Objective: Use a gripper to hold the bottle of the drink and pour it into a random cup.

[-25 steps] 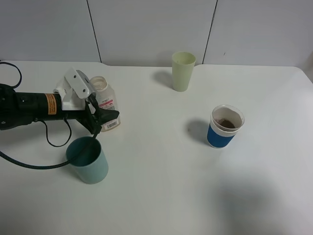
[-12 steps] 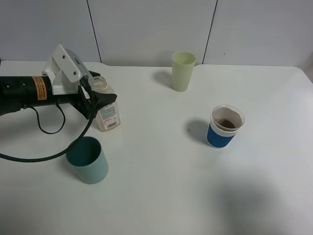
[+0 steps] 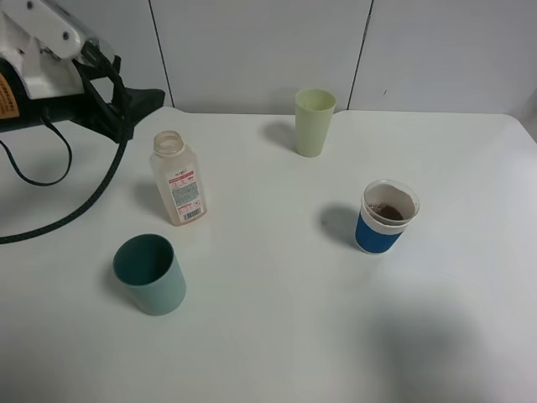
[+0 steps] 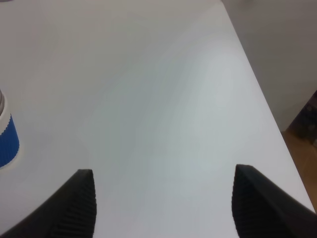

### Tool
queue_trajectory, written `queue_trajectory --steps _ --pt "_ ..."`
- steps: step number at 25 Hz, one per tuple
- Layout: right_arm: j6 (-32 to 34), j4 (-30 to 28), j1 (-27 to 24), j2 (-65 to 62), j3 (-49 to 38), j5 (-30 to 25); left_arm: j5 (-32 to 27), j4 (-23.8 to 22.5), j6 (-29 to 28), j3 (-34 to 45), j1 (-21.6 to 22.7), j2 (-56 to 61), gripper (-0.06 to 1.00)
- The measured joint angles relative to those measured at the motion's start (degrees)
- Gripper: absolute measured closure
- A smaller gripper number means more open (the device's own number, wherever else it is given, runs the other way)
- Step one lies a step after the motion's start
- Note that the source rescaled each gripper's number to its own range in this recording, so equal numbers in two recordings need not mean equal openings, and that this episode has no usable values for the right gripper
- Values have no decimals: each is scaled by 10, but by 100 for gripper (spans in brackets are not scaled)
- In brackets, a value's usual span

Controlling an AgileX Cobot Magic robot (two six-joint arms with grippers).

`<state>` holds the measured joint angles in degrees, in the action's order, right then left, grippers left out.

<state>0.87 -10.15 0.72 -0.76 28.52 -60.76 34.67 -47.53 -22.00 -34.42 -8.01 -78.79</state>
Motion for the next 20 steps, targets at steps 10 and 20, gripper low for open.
queue_trajectory --steps 10,20 --pt "0 0 0 0 0 0 -303 177 4 0 -1 210 35" --pt "0 0 0 0 0 0 -633 194 38 -26 -1 440 35"
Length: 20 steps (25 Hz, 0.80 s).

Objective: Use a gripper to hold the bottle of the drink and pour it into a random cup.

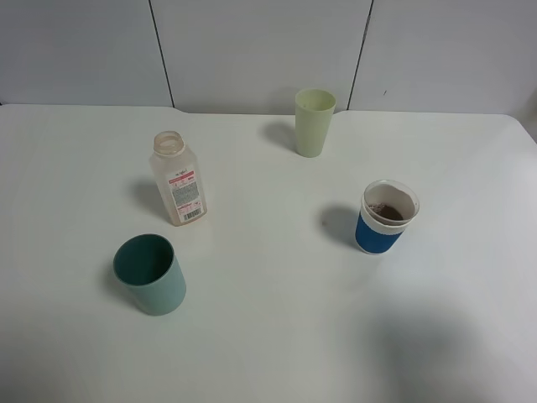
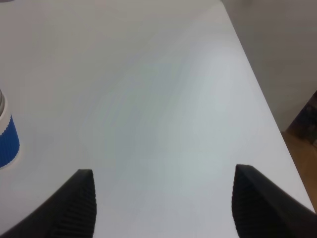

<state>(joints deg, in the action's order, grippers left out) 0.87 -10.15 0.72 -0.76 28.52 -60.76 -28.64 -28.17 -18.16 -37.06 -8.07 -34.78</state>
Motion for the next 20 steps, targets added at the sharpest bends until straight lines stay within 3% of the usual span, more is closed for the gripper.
queue_trajectory --steps 4,7,12,20 --pt "0 0 0 0 0 0 -151 28 39 -57 0 41 34" --pt "0 0 0 0 0 0 -236 49 53 -89 0 60 27" --pt "0 0 0 0 0 0 -289 106 60 -99 0 105 17" --pt "0 0 0 0 0 0 -342 146 61 -86 0 216 15"
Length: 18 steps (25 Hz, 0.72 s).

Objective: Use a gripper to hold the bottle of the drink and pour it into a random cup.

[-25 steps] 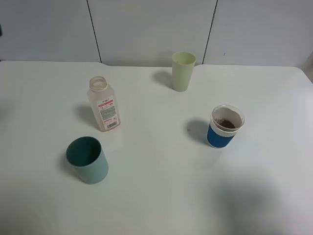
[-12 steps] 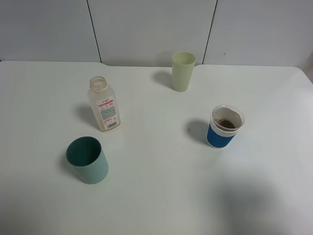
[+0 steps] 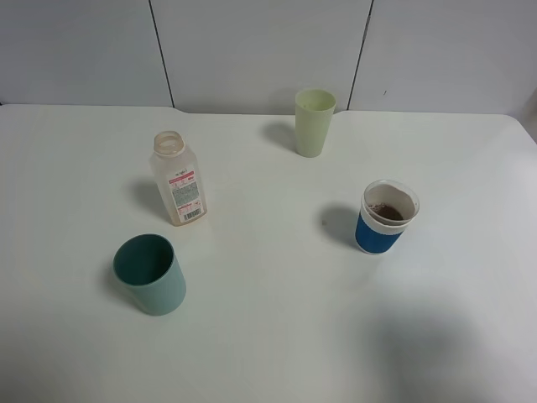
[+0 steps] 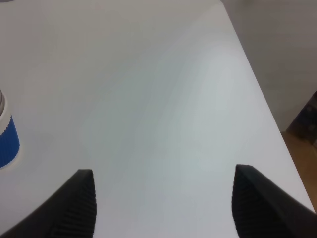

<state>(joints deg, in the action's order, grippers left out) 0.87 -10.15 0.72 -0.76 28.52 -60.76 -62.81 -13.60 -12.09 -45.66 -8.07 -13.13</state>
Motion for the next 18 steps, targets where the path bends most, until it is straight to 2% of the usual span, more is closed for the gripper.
queue_trajectory --steps 7,11,15,18 --pt "0 0 0 0 0 0 -7 2 4 70 0 110 15" --pt "0 0 0 0 0 0 -8 9 22 97 0 134 15" --pt "0 0 0 0 0 0 13 39 56 119 4 135 15" --pt "0 0 0 0 0 0 34 73 83 147 27 135 15"
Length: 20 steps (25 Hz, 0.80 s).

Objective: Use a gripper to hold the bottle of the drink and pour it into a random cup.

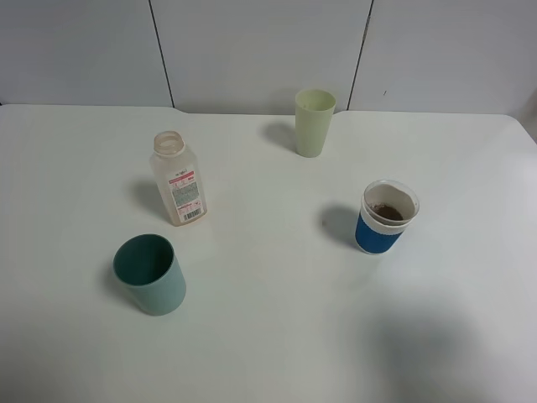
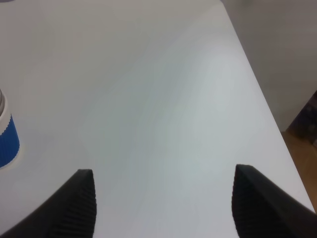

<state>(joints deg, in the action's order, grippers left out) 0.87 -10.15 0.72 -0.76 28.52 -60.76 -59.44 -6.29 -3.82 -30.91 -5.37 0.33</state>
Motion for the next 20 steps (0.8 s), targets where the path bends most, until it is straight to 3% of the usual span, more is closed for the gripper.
queue_trajectory --steps 9,20 --pt "0 0 0 0 0 0 -6 26 32 19 87 0 15" --pt "0 0 0 0 0 0 -6 41 32 19 93 0 15"
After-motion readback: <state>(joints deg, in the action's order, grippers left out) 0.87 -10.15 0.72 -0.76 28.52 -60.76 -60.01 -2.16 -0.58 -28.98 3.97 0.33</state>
